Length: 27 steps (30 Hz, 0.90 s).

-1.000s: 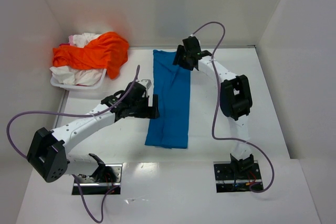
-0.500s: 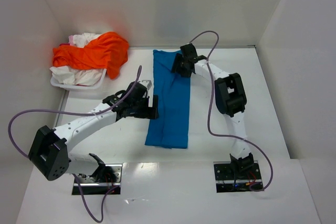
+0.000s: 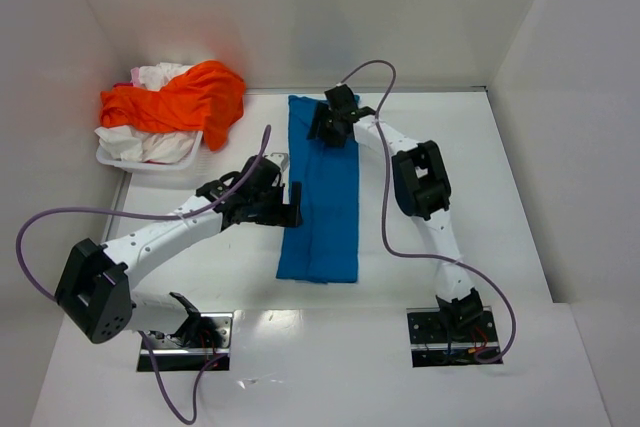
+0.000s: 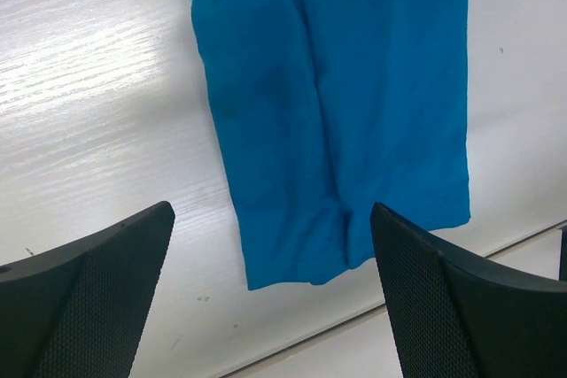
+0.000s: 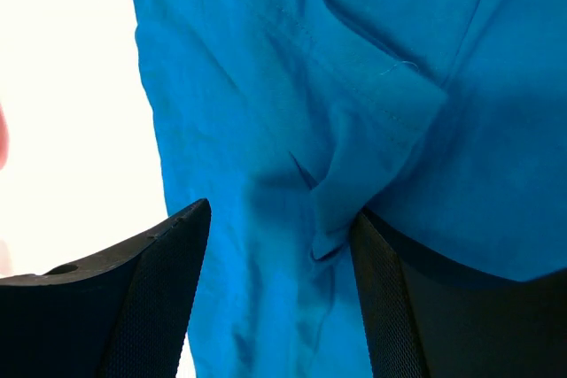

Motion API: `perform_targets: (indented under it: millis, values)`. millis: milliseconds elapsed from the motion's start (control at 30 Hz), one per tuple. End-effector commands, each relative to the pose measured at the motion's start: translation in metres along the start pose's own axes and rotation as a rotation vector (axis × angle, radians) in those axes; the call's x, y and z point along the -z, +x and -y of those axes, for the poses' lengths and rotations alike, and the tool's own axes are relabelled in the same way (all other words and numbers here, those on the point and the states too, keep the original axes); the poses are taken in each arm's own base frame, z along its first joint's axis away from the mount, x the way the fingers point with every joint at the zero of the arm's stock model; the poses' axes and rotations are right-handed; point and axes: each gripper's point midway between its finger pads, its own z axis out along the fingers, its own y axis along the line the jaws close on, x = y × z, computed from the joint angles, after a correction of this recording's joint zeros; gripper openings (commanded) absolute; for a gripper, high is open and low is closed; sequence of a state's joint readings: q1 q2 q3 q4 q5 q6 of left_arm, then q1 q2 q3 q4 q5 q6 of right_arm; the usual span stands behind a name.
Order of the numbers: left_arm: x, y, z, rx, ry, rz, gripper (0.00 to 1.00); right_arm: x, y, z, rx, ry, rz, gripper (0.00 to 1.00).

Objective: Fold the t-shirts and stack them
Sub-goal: Rotate the tshirt 90 degrees

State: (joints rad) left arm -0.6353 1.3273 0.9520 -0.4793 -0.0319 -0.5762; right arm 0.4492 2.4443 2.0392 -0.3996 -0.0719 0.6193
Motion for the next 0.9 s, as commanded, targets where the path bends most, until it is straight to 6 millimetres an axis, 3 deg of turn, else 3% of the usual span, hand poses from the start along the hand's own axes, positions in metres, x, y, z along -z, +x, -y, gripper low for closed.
perform_targets:
  millis: [0,167,267,400,600,733,767,867]
  values:
    - [0.001,-0.010,0.001,-0.011,0.000,0.018,0.99,0.004,-0.011,-0.034,0.013,-0.073,0.035,0.69]
    - [-0.004,-0.006,0.001,-0.011,0.000,-0.005,0.99,-0.008,-0.004,-0.030,0.011,-0.061,0.002,0.69]
    - [-0.004,-0.006,0.001,-0.011,0.000,-0.005,0.99,-0.010,0.001,-0.041,0.034,-0.069,-0.007,0.69]
    - [-0.005,-0.002,-0.001,-0.011,-0.005,-0.013,0.99,-0.006,-0.018,-0.047,0.045,-0.061,0.050,0.70]
    - [-0.005,-0.002,-0.001,-0.011,-0.005,-0.013,0.99,0.004,-0.041,-0.038,0.086,0.037,0.118,0.70]
    - [-0.006,0.001,0.001,-0.011,0.013,-0.022,0.99,0.011,-0.052,-0.034,0.119,0.075,0.155,0.61]
    - [-0.006,0.001,0.001,-0.011,0.013,-0.022,0.99,0.011,-0.052,-0.034,0.119,0.074,0.155,0.55]
    - [-0.006,0.001,0.001,-0.020,0.013,-0.022,0.99,0.007,-0.049,-0.030,0.129,0.081,0.147,0.49]
